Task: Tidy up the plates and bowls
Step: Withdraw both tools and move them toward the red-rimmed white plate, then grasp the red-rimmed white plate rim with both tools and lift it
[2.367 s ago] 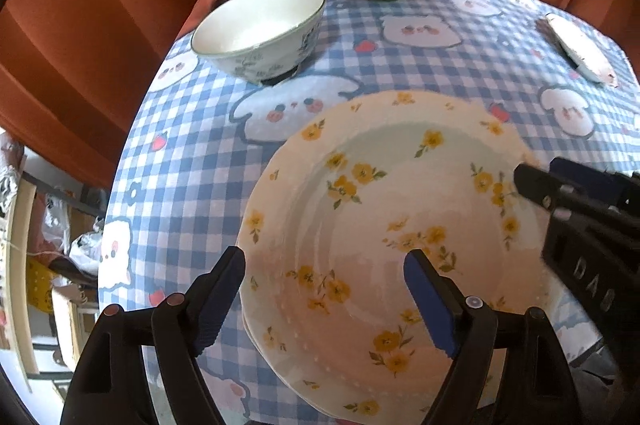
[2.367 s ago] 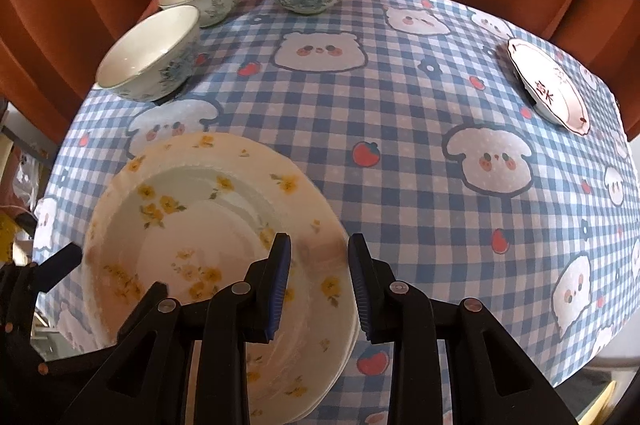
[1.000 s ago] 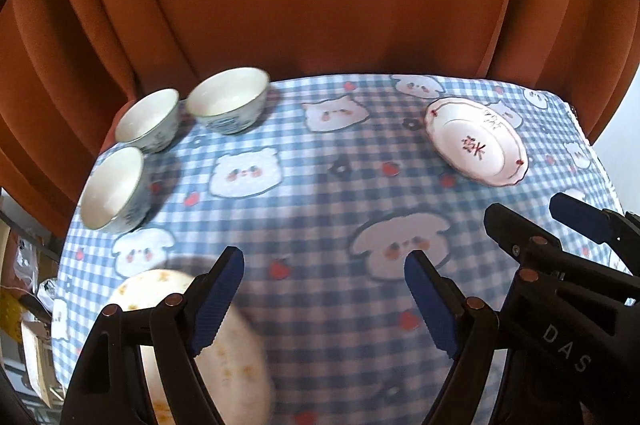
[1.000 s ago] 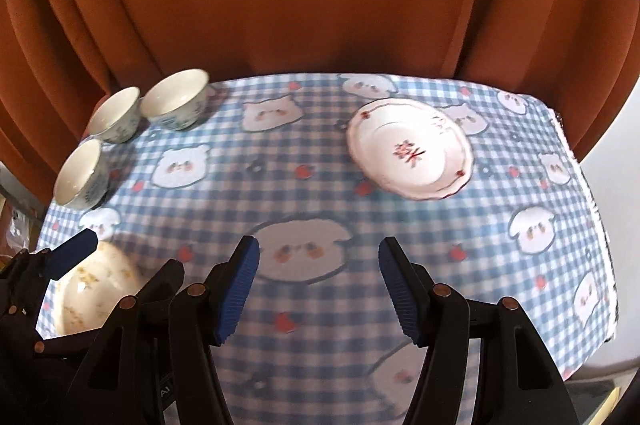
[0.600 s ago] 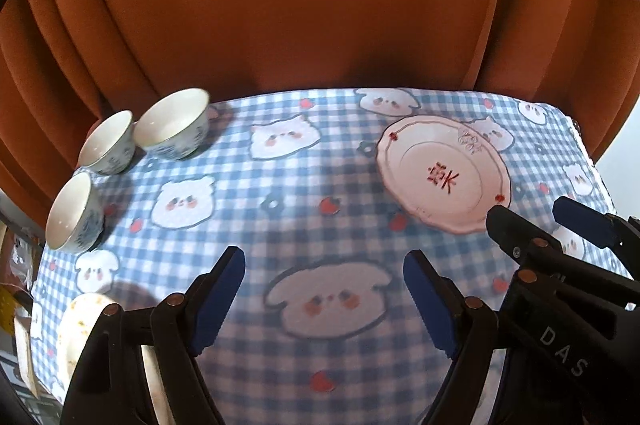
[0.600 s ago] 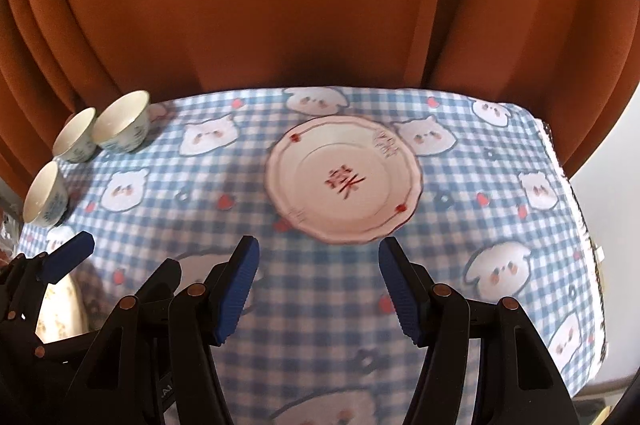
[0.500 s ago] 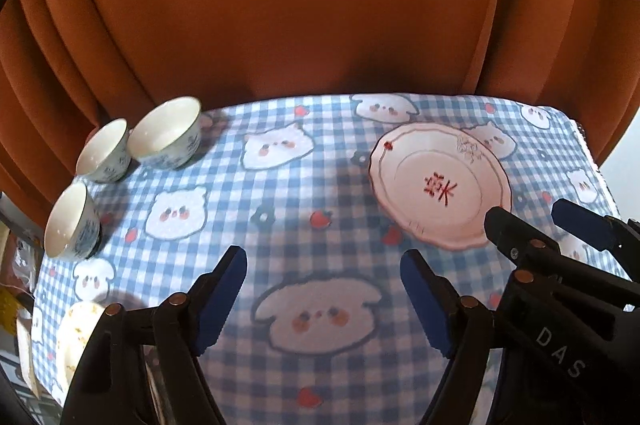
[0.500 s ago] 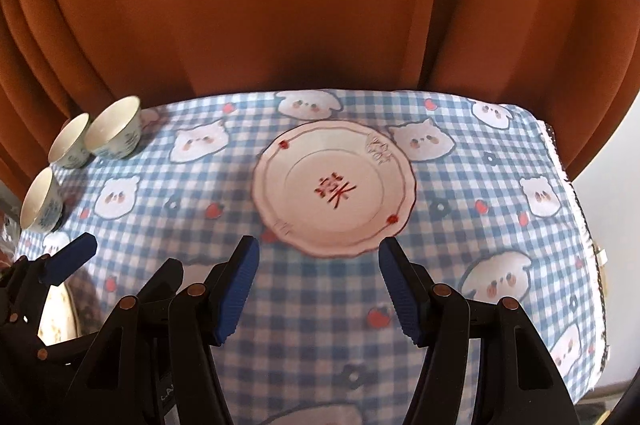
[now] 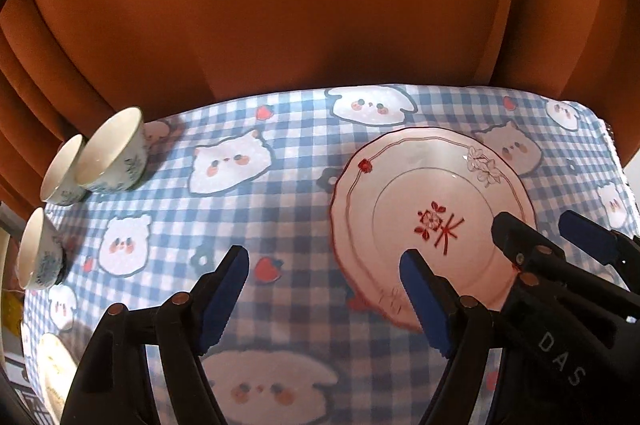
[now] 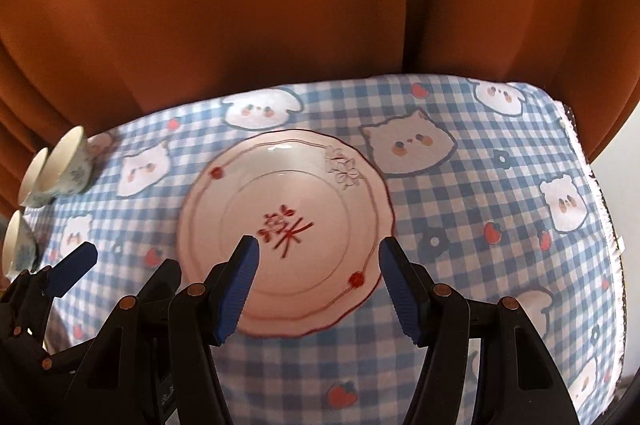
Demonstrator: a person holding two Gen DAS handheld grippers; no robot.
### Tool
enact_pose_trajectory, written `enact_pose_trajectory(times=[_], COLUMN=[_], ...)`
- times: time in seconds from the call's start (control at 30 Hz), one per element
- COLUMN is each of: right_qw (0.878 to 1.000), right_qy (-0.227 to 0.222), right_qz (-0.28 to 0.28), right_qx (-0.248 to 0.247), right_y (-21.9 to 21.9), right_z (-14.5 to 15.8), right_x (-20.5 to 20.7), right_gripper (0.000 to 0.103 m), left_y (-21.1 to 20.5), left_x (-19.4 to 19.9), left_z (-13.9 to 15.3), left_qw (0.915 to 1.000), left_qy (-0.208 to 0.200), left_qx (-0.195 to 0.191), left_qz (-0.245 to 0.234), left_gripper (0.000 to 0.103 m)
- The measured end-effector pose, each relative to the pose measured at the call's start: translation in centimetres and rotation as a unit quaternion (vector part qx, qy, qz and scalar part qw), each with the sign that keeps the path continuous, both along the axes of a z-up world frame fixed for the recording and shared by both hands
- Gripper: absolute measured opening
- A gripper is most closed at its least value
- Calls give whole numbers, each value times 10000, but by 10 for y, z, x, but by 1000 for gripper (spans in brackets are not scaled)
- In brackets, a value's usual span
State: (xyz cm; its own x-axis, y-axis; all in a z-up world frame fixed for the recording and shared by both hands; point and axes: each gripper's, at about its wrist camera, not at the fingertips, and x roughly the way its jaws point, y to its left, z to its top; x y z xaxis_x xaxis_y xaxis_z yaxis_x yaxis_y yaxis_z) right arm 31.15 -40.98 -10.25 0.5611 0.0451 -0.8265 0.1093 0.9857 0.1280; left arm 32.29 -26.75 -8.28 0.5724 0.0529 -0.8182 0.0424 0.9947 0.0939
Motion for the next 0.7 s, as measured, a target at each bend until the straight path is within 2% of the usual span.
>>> enact_pose_trajectory(times=[0.43,0.5,0.57,0.7], right_qw=[9994,9993,9991,9991], right_qy=[323,358,397,401], right_qz=[-95,-95,-108,-113], right_qx=[-121,-109,-62,-78], right_y=[-24,-24,-25,-21], right_z=[-43,-47,-50,-50], right_x=[44,47,51,53], right_gripper=[66,66,66,64], left_y=[-20,-20,-21,-21], left_x=[42,46,49,51], left_z=[-40,-43,-45,-46], left_qw=[9991,9986,9978,9981], left_qy=[371,425,483,493], left_qx=[-171,-254,-381,-293], left_qz=[-84,-176,-257,-237], left_gripper=[77,73,64,57])
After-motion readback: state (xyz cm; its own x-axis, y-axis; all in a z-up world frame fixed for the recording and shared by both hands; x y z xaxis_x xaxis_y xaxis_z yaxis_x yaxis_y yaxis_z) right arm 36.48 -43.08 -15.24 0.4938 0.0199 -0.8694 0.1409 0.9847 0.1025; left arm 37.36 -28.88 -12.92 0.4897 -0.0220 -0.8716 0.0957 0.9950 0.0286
